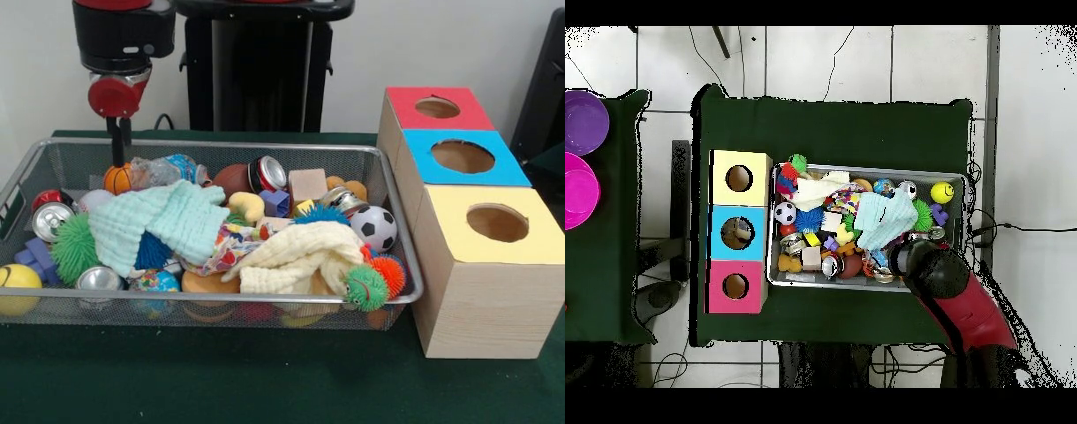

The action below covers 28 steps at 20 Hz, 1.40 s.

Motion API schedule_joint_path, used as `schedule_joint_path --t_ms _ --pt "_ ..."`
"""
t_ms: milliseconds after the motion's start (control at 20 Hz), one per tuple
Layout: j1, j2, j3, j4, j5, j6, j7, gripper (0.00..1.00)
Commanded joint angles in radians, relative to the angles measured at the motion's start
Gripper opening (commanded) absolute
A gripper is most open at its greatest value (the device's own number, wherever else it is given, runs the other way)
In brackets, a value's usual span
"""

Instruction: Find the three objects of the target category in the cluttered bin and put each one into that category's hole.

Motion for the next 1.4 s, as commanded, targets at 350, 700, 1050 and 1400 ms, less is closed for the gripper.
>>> schedule_joint_path --t_ms 350,700,1050,1400 --pt "0.006 -0.017 0.1 -0.025 0.025 0.097 0.109 1.0" --pt "-0.016 -0.003 0.144 0.023 0.043 0.039 0.115 1.0" --pt "-0.049 0.02 0.22 0.068 0.058 -0.055 0.134 1.0" --pt "-0.066 0.057 0.249 0.071 0.04 -0.106 0.14 1.0"
